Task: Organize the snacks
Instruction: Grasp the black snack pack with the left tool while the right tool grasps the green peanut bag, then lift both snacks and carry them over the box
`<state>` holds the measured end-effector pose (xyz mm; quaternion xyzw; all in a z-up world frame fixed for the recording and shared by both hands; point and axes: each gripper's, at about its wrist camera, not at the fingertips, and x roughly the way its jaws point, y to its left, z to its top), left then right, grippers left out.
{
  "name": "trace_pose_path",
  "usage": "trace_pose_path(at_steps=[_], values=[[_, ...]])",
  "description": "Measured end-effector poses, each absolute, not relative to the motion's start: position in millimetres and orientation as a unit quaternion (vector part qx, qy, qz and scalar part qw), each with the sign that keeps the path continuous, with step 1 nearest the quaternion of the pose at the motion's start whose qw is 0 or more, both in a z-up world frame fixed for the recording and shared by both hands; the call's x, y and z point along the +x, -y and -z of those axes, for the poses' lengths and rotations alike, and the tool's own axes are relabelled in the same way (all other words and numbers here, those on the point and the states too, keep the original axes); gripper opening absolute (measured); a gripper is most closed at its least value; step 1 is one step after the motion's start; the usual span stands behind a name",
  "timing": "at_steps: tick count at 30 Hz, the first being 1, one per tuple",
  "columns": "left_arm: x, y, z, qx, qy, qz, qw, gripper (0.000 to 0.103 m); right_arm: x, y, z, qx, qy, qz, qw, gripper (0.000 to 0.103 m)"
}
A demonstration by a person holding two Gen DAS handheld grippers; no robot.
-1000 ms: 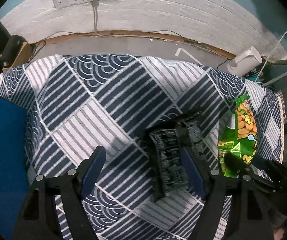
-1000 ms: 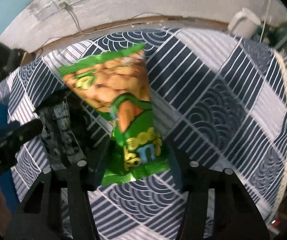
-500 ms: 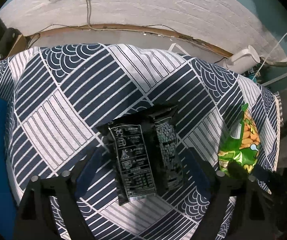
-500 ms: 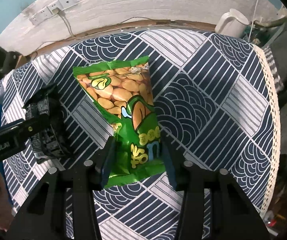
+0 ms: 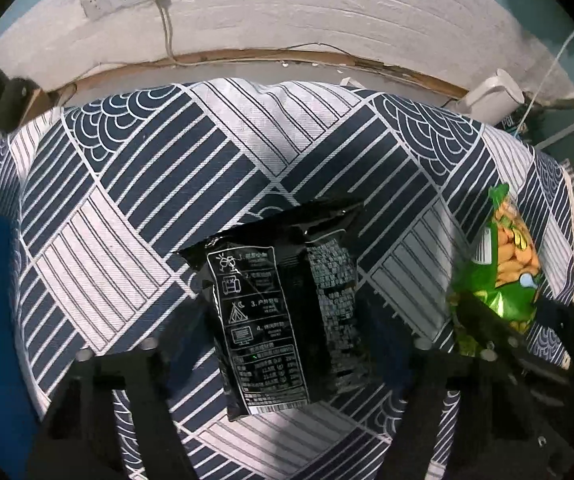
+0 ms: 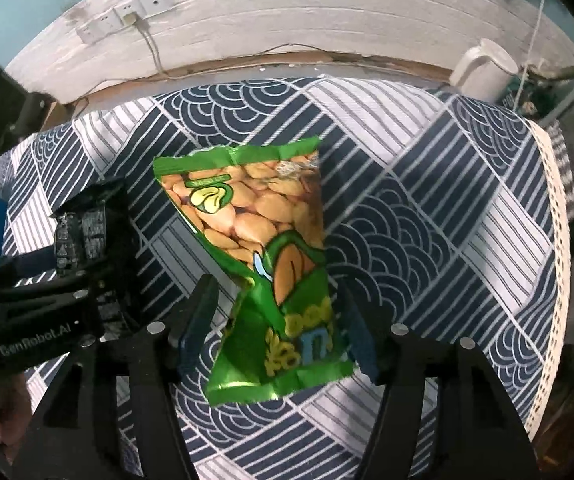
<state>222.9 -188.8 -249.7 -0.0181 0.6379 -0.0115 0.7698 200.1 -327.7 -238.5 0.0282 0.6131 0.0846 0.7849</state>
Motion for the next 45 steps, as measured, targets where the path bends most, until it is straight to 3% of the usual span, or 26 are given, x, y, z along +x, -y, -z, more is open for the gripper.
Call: trace_pose_path(at_steps=[2, 6, 7, 12, 16, 33, 45], values=[[219, 180, 248, -0.024, -0.636, 0.018, 0.771, 0.059, 203, 326, 243, 0.025, -0.616, -0.082, 0.783, 0.063], [214, 171, 245, -0.013, -0.633, 0.022, 0.774, 0.059, 202, 324, 248, 0.025, -0.621, -0.082, 0.779, 0.061], [210, 167, 244, -0.005, -0.632, 0.020, 0.774, 0.059, 201, 323, 247, 0.019, -0.619, -0.080, 0.781, 0.053], [201, 158, 239, 0.019, -0.637, 0.018, 0.770, 0.059, 197, 322, 239, 0.016, -0.616, -0.084, 0.783, 0.037], [190, 150, 223, 0.040, -0.624, 0.022, 0.780, 0.059, 190, 318, 226, 0.013, -0.608, -0.090, 0.789, 0.032], [130, 99, 142, 0.105, -0.557, 0.042, 0.823, 0.059, 131, 260, 149, -0.027, -0.564, -0.139, 0.814, 0.030], [84, 58, 96, 0.094, -0.533, 0.058, 0.839, 0.059, 94, 227, 94, -0.035, -0.528, -0.177, 0.830, 0.030]])
